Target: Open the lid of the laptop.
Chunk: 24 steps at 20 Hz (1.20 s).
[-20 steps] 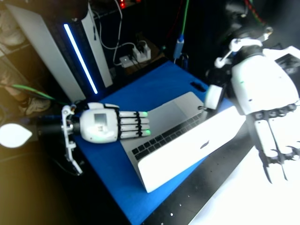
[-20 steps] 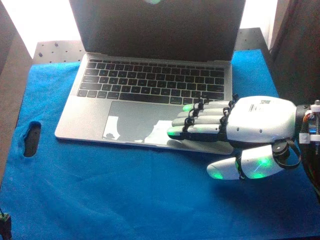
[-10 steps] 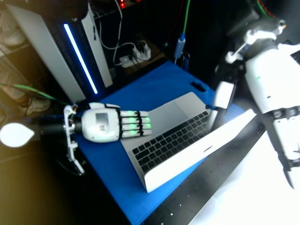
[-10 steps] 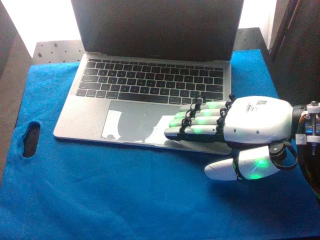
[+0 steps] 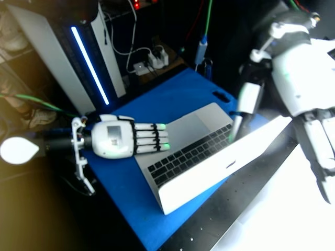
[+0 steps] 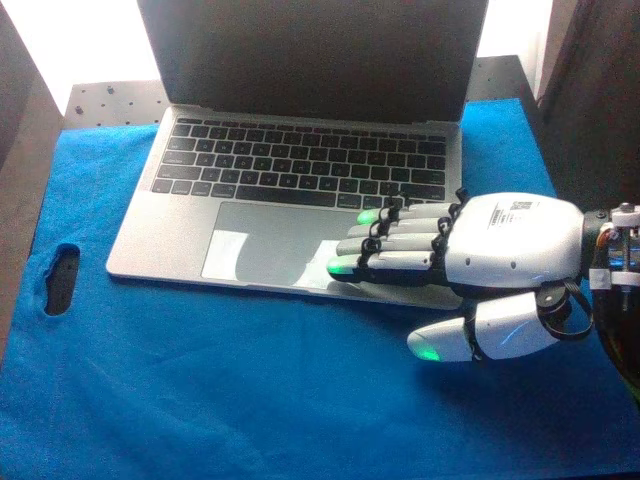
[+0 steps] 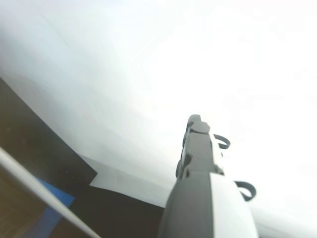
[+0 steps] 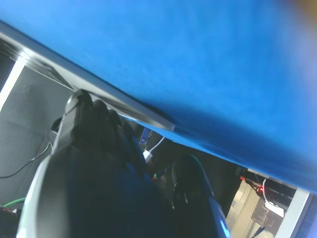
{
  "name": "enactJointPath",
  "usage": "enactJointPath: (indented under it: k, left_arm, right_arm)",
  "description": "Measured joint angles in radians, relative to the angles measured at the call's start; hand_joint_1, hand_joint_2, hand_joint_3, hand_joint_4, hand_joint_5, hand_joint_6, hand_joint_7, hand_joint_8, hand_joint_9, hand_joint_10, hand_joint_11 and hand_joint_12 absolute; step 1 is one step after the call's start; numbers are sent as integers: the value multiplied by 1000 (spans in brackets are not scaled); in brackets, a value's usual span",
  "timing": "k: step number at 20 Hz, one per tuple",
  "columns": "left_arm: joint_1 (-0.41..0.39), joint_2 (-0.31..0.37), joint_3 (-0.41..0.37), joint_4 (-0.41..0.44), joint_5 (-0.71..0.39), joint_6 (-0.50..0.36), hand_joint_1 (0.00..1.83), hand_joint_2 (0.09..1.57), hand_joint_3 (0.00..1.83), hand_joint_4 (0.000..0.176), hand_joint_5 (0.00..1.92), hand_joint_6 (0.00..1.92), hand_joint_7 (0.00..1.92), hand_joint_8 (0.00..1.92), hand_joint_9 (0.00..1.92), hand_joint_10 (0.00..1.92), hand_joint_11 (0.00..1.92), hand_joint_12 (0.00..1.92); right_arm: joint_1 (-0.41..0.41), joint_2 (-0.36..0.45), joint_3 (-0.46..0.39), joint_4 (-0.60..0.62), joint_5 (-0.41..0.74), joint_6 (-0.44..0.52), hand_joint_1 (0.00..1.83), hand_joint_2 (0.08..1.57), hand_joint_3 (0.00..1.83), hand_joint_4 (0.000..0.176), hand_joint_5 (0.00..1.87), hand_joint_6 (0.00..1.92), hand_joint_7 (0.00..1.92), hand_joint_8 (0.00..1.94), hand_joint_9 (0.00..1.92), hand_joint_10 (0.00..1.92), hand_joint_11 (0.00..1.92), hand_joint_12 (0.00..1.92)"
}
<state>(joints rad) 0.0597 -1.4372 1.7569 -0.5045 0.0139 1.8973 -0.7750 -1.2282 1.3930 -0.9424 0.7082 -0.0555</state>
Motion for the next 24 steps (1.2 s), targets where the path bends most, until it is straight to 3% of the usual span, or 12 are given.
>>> enactJointPath:
  k: [4, 8, 11, 13, 14, 15, 16, 18, 19, 20, 22, 24]
  left_arm:
    - [-4, 77, -144, 67, -104, 6, 477, 1024, 7, 0, 0, 0, 0, 0, 0, 0, 115, 58]
    - [61, 196, -351, 165, -271, 3, 518, 1017, 1, 0, 0, 0, 0, 0, 0, 0, 3, 4]
    - [136, 309, -535, 266, -436, 1, 474, 990, 0, 0, 0, 0, 0, 0, 0, 0, 40, 20]
    - [203, 381, -644, 294, -609, 0, 474, 962, 0, 0, 14, 5, 0, 0, 9, 3, 72, 40]
    - [242, 406, -681, 293, -689, 0, 447, 962, 0, 0, 10, 3, 0, 0, 1, 0, 45, 31]
    - [286, 430, -711, 293, -763, 0, 570, 904, 0, 0, 1, 0, 0, 0, 0, 0, 8, 5]
    - [324, 448, -737, 284, -819, -1, 570, 892, 0, 0, 0, 0, 0, 0, 0, 0, 16, 8]
    - [400, 488, -789, 282, -918, -2, 573, 924, 0, 0, 0, 0, 0, 0, 0, 0, 12, 7]
    - [402, 487, -787, 278, -919, -2, 567, 925, 10, 0, 9, 0, 58, 0, 108, 26, 2, 504]
    - [425, 496, -806, 273, -966, -3, 598, 943, 9, 0, 5, 2, 15, 3, 80, 7, 0, 508]
    - [509, 524, -859, 286, -1057, -22, 611, 1022, 12, 0, 0, 0, 0, 0, 2, 0, 0, 44]
    - [605, 523, -882, 224, -1140, -75, 632, 1021, 7, 0, 8, 2, 0, 0, 0, 0, 0, 1]
  right_arm:
    - [0, 0, 0, 4, 1, 8, 0, 1426, 0, 0, 7, 2, 0, 0, 0, 0, 0, 0]
    - [0, 0, -4, 31, 1, 15, 0, 1414, 0, 0, 4, 1, 0, 0, 0, 0, 0, 0]
    - [-3, 8, -24, 85, -12, 18, 0, 1412, 0, 0, 0, 0, 0, 0, 0, 0, 0, 0]
    - [-21, 28, -41, 131, -8, 18, 0, 1413, 0, 0, 0, 0, 0, 0, 0, 0, 0, 0]
    - [-29, 39, -49, 159, -7, 19, 0, 1418, 0, 0, 0, 0, 0, 0, 0, 0, 0, 0]
    - [-43, 53, -64, 210, -6, 21, 0, 1402, 0, 0, 0, 0, 0, 0, 0, 0, 0, 0]
    - [-64, 65, -70, 256, 9, 23, 0, 1402, 0, 0, 0, 0, 0, 0, 0, 0, 0, 0]
    - [-106, 89, -72, 339, 53, 24, 0, 1407, 0, 0, 0, 0, 0, 0, 0, 0, 0, 0]
    - [-109, 95, -71, 348, 51, 22, 0, 1419, 1, 0, 0, 0, 0, 0, 0, 0, 0, 0]
    - [-121, 95, -75, 415, 79, 19, 0, 1412, 0, 0, 0, 0, 0, 0, 0, 0, 0, 0]
    - [-164, 120, -100, 528, 149, -27, 0, 1376, 0, 0, 9, 4, 0, 0, 0, 0, 0, 0]
    - [-220, 150, -135, 710, 248, -89, 0, 1367, 0, 0, 6, 1, 0, 0, 0, 0, 0, 0]
